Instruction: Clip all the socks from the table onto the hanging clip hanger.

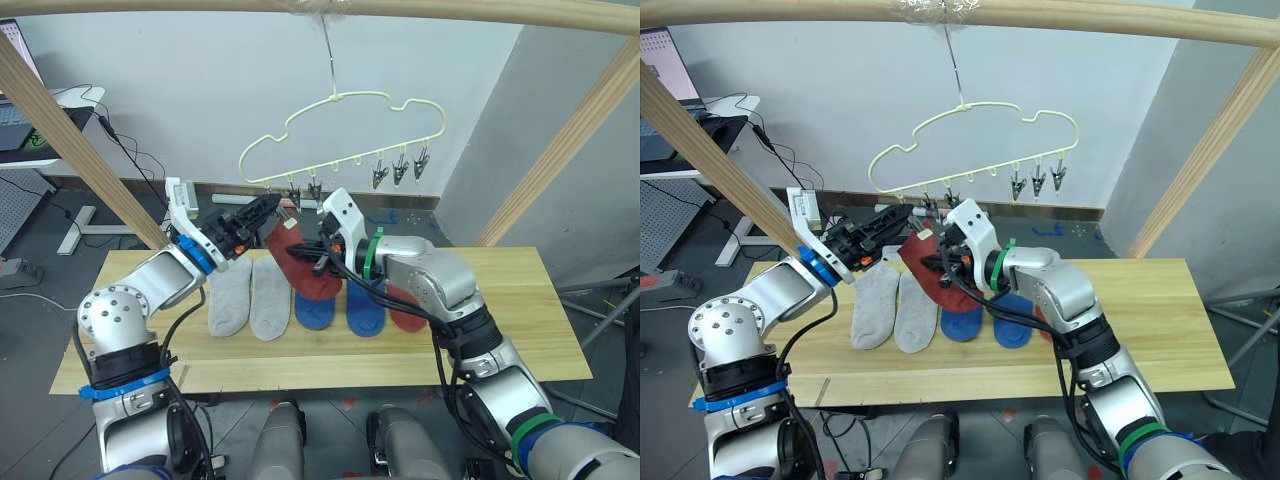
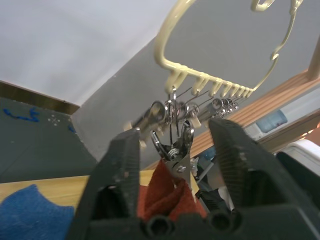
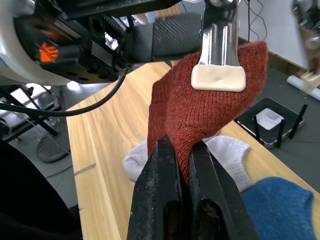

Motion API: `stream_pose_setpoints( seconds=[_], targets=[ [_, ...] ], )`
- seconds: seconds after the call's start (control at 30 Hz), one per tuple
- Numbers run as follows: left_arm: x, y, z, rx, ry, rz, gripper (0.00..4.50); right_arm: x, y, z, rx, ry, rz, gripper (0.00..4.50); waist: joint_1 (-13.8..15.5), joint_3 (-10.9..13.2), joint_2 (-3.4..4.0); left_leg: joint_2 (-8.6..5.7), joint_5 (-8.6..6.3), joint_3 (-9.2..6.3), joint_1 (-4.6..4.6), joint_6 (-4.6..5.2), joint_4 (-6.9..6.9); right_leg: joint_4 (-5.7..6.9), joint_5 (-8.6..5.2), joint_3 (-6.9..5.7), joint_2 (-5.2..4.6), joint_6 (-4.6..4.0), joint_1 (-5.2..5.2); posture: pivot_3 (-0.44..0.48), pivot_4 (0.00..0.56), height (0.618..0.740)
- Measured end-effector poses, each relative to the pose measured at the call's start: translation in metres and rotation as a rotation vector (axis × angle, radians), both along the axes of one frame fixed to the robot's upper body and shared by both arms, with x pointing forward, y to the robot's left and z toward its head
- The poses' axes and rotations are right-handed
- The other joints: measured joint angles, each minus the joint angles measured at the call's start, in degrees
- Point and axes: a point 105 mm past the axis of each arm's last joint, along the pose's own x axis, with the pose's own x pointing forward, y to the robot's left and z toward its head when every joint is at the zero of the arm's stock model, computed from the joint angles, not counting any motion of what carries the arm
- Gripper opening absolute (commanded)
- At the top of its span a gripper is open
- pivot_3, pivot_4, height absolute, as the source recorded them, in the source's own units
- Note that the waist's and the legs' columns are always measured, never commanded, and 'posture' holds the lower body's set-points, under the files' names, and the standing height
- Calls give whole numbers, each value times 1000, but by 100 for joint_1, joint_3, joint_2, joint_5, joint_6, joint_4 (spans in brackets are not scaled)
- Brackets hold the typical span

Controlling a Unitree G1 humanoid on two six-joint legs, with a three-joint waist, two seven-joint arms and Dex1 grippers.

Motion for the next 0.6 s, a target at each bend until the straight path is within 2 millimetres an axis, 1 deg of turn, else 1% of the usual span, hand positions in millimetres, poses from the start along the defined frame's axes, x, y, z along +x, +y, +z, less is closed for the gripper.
stream_pose_setpoints(
  seconds=[0.1,0.17,0.2,0.23,0.37,0.47,0.57,0.6],
  targets=[
    [-3,9,-2,31,7,33,4414,-3,5,0,14,8,11,0,10,1,-2,1,0,0,0,0,-1,-1,0,1,-1,0,0,89,231,740],
    [-4,16,-2,44,9,62,4500,-5,9,0,28,17,20,532,27,1,-1,1,0,-1,0,0,-2,-1,0,0,-1,0,-1,89,231,740],
    [-5,18,-2,55,8,76,4500,-7,11,-1,36,23,25,719,31,1,-2,2,0,-1,0,0,-2,-2,0,-1,0,0,-1,89,231,740],
    [-7,21,-2,73,5,93,4500,-9,14,0,48,31,32,992,35,2,-2,2,0,0,0,0,-3,-2,0,0,-1,0,-2,96,233,740],
    [-14,31,-2,159,-15,148,4500,-15,23,2,90,58,62,2415,57,4,-5,2,-1,-1,0,-1,-6,-4,0,0,-2,-1,-2,99,233,740],
    [-18,34,-8,220,-15,165,4500,-14,18,-4,85,71,49,3448,66,5,-5,1,-1,1,0,-1,-6,-5,0,1,-3,-1,-2,96,234,740],
    [-20,31,-13,287,-29,167,4500,-12,9,-14,70,91,25,4433,97,5,-5,0,-1,1,0,-1,-8,-7,-1,1,-4,-1,-2,88,233,740],
    [-20,30,-15,304,-37,168,4500,-11,5,-19,61,103,12,4471,102,6,-5,-1,-1,2,0,-2,-8,-7,-1,1,-4,-1,-2,81,232,740]
  ],
)
